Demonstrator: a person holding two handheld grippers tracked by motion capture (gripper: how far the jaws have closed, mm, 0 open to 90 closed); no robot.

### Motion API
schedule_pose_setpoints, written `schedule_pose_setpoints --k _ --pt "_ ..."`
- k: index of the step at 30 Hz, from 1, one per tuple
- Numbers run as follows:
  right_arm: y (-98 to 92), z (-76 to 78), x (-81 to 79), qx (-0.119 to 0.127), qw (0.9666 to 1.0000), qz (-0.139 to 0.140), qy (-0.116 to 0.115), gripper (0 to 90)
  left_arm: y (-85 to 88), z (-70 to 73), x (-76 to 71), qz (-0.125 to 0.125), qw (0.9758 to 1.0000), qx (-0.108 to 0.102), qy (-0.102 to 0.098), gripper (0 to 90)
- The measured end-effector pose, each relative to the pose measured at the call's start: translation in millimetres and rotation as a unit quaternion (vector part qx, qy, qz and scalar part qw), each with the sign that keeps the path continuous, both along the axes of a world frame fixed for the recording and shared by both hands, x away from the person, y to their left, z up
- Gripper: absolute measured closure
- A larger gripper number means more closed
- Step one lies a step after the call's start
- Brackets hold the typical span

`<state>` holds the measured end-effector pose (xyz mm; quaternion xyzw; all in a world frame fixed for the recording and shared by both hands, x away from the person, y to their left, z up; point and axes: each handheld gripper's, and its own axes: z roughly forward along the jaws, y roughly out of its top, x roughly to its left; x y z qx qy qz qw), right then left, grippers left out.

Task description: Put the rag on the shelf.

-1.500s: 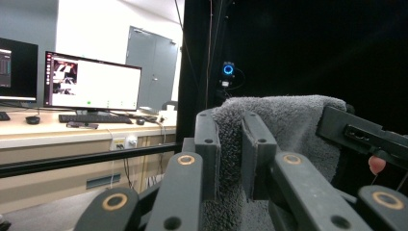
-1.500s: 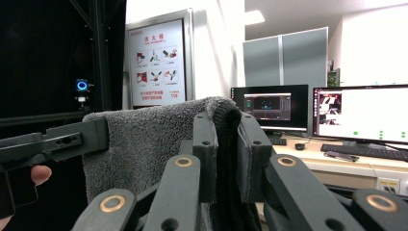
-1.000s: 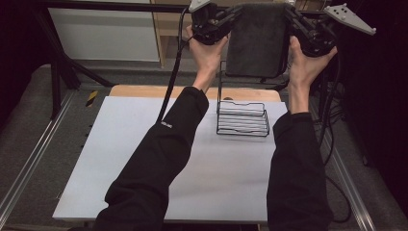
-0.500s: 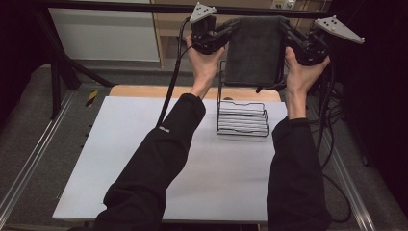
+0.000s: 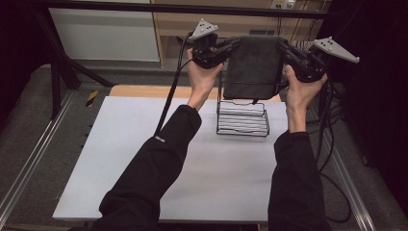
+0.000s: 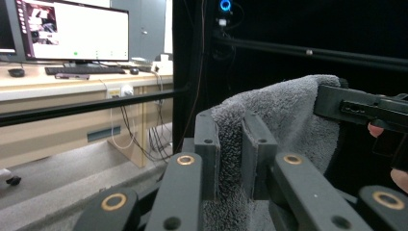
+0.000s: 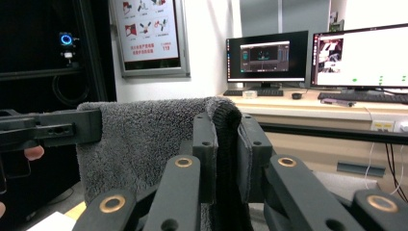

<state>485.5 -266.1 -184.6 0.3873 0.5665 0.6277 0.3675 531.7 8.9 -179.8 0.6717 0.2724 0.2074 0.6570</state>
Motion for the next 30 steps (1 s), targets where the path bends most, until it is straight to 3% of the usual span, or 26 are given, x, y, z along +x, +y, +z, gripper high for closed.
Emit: schedule_pose_setpoints --k 5,15,25,30 --pt "-5.2 -13.2 -3.9 0.009 0.9999 0.003 0.009 80.7 -2.3 -10.3 -4.9 -0.008 0.9999 0.005 0.003 78.4" --pt "-5.3 -30.1 -11.2 0.003 0.9997 0.014 0.017 80.7 3.7 -26.4 -9.7 -0.021 0.9996 0.011 0.014 78.3" --pt "-5.5 -32.3 -19.3 0.001 0.9996 0.023 0.015 80.6 7.5 -26.3 -20.2 -0.036 0.9992 0.013 0.005 78.3" --pt "-6.7 -34.4 -23.6 -0.003 0.9995 0.027 0.017 80.6 8.7 -27.9 -24.6 -0.042 0.9989 0.019 0.012 78.0"
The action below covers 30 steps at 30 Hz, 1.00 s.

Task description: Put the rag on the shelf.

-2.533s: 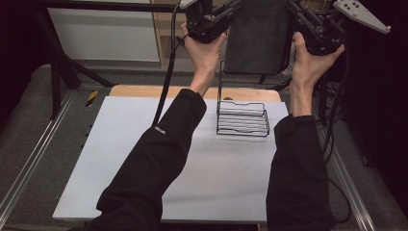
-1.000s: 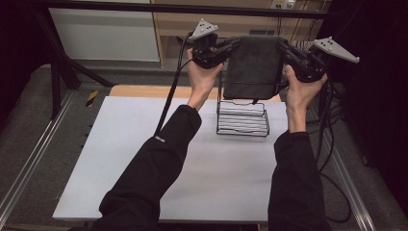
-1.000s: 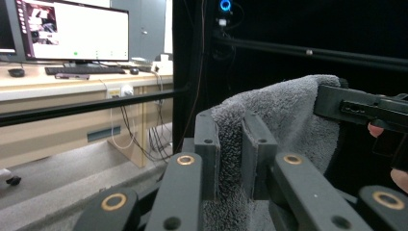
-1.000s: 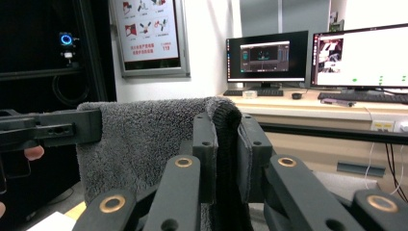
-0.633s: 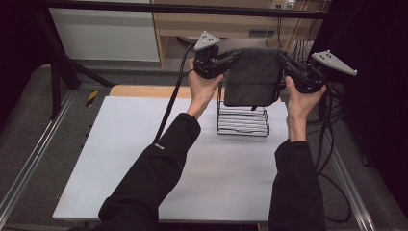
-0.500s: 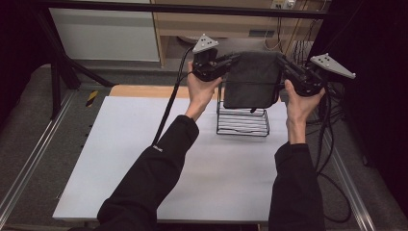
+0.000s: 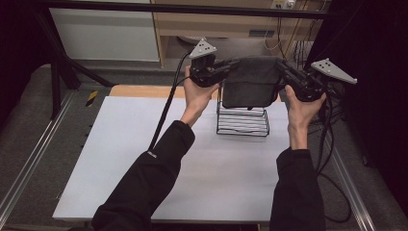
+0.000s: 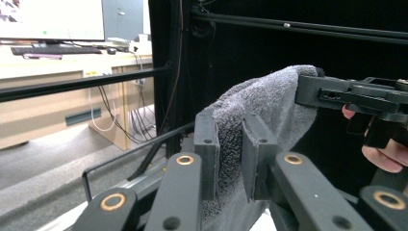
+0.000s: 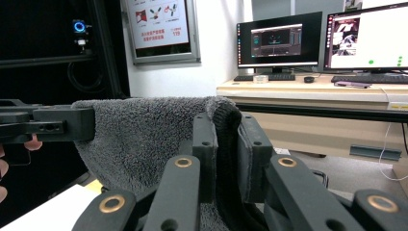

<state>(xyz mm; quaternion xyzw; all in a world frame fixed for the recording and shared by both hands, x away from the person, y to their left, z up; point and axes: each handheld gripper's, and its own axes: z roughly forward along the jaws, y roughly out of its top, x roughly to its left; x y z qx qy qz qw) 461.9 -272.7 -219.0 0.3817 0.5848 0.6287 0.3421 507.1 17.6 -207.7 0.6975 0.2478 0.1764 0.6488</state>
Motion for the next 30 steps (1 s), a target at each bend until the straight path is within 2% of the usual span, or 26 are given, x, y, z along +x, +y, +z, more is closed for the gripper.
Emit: schedule_pose_setpoints --k 6,21,30 --pt "-1.9 -1.3 -4.7 -0.006 0.9999 0.009 0.005 80.5 1.4 -1.9 -4.5 -0.008 0.9999 0.0 0.01 77.8" --pt "-5.4 -6.5 -20.3 -0.032 0.9983 0.036 0.032 80.2 3.8 -13.9 -25.4 -0.015 0.9989 0.035 0.028 76.4" --pt "-9.2 -16.1 -26.9 -0.041 0.9964 0.059 0.046 79.7 5.0 -26.5 -36.4 -0.018 0.9976 0.055 0.038 74.4"
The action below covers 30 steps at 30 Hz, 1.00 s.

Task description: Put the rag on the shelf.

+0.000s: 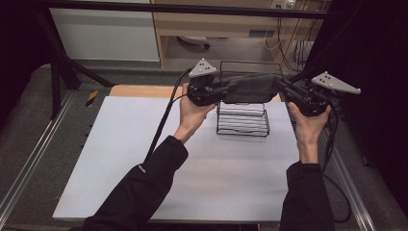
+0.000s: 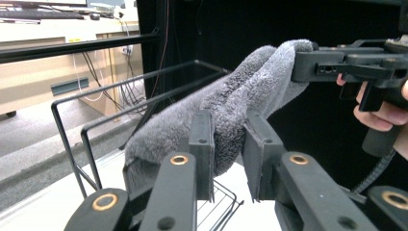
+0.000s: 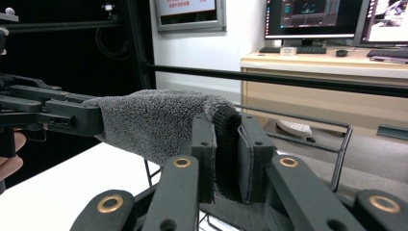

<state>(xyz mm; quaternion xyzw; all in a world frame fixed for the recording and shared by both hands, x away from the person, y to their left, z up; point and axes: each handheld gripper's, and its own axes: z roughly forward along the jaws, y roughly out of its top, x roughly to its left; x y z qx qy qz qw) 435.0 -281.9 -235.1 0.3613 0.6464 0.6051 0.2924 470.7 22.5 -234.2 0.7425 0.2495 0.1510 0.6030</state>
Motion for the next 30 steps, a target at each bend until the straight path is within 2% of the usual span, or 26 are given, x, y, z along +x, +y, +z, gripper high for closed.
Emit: schedule_pose_setpoints --k 3,7,12,15,18,20,26,30 --pt "-0.7 -3.1 -1.6 -0.007 0.9999 0.007 0.005 79.4 0.8 -3.1 -2.6 -0.001 0.9999 0.01 0.004 72.6" --pt "-1.3 -7.5 -3.5 -0.016 0.9998 0.01 0.01 79.2 5.1 -1.5 -5.6 -0.001 0.9996 0.022 0.02 65.9" --pt "-2.5 -11.7 -5.1 -0.024 0.9996 0.012 0.012 79.1 17.7 10.6 -6.1 0.012 0.9995 0.014 0.026 62.8" --pt "-2.0 -13.8 -6.3 -0.035 0.9992 0.012 0.012 78.7 22.6 17.8 -1.2 0.029 0.9989 0.005 0.036 68.0" --pt "-1.1 -15.8 -7.4 -0.043 0.999 0.011 0.011 78.4 18.1 18.0 5.9 0.032 0.9972 0.011 0.067 76.0" --pt "-1.4 -16.8 -8.0 -0.043 0.9989 0.012 0.01 78.1 12.8 15.9 8.0 0.029 0.9964 0.017 0.078 79.9" --pt "-2.9 -19.8 -9.9 -0.045 0.9988 0.014 0.012 76.8 0.7 9.9 4.2 0.012 0.9965 0.035 0.075 88.5" --pt "-2.9 -22.1 -10.8 -0.045 0.9988 0.015 0.015 74.2 -1.8 6.8 3.4 0.01 0.996 0.049 0.073 89.0"
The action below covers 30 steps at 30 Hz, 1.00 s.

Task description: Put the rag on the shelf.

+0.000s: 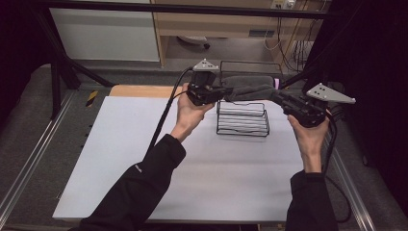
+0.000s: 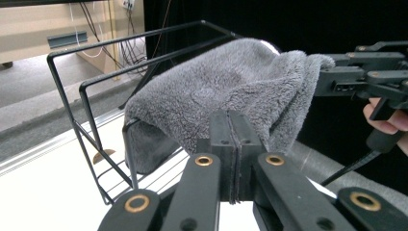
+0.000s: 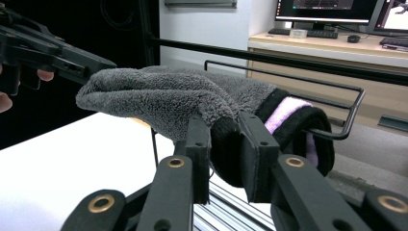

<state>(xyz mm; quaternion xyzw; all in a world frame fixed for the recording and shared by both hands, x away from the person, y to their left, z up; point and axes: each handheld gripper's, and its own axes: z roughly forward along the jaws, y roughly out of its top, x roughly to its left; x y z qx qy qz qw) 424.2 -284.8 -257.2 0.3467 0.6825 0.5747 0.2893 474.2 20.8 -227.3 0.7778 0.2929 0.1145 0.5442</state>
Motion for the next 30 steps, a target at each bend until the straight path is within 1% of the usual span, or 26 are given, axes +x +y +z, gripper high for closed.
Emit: schedule_pose_setpoints --k 5,8,10,13,14,16,17,18,21,23,25,30 --pt "0.8 1.1 -3.1 0.003 1.0 -0.005 0.003 64.9 -1.0 -5.9 -0.3 -0.001 1.0 0.009 -0.002 89.2" --pt "2.4 5.0 -5.2 -0.003 1.0 -0.006 0.003 59.9 -2.0 -9.3 0.0 -0.002 0.9999 0.015 -0.006 89.2" --pt "4.1 8.1 -6.0 -0.001 1.0 -0.006 0.0 56.2 -2.6 -11.5 0.6 -0.002 0.9998 0.018 -0.006 89.2" --pt "7.1 12.7 -6.0 0.003 1.0 -0.007 -0.006 54.1 -4.1 -15.2 1.8 -0.002 0.9998 0.02 -0.004 89.3" --pt "8.1 13.8 -5.3 0.005 0.9999 -0.006 -0.006 55.6 -4.8 -16.7 2.2 -0.003 0.9998 0.021 -0.004 89.3" --pt "10.8 14.7 -2.8 0.006 1.0 0.0 0.003 64.7 -6.6 -19.9 3.0 -0.003 0.9997 0.025 -0.002 89.3" --pt "12.0 14.4 -1.3 0.004 1.0 -0.002 0.009 70.9 -7.6 -21.4 3.4 -0.002 0.9996 0.028 -0.002 89.3" --pt "13.0 13.6 0.4 0.006 0.9999 -0.002 0.014 74.9 -8.6 -22.8 3.6 -0.001 0.9995 0.031 -0.002 89.3" --pt "13.8 8.5 6.8 0.006 0.9993 -0.008 0.037 85.0 -10.8 -26.4 4.7 0.001 0.9994 0.035 -0.003 89.3" --pt "13.2 3.5 10.2 0.007 0.9984 -0.014 0.054 90.0 -11.7 -29.0 6.0 0.002 0.9994 0.036 -0.002 89.3" --pt "12.6 -2.3 12.7 0.003 0.9978 -0.017 0.065 90.0 -12.4 -32.1 7.8 0.003 0.9993 0.038 -0.002 89.3" --pt "9.9 -16.4 18.7 0.002 0.9965 -0.031 0.078 90.0 -14.6 -40.3 12.8 0.011 0.999 0.043 0.002 89.3"
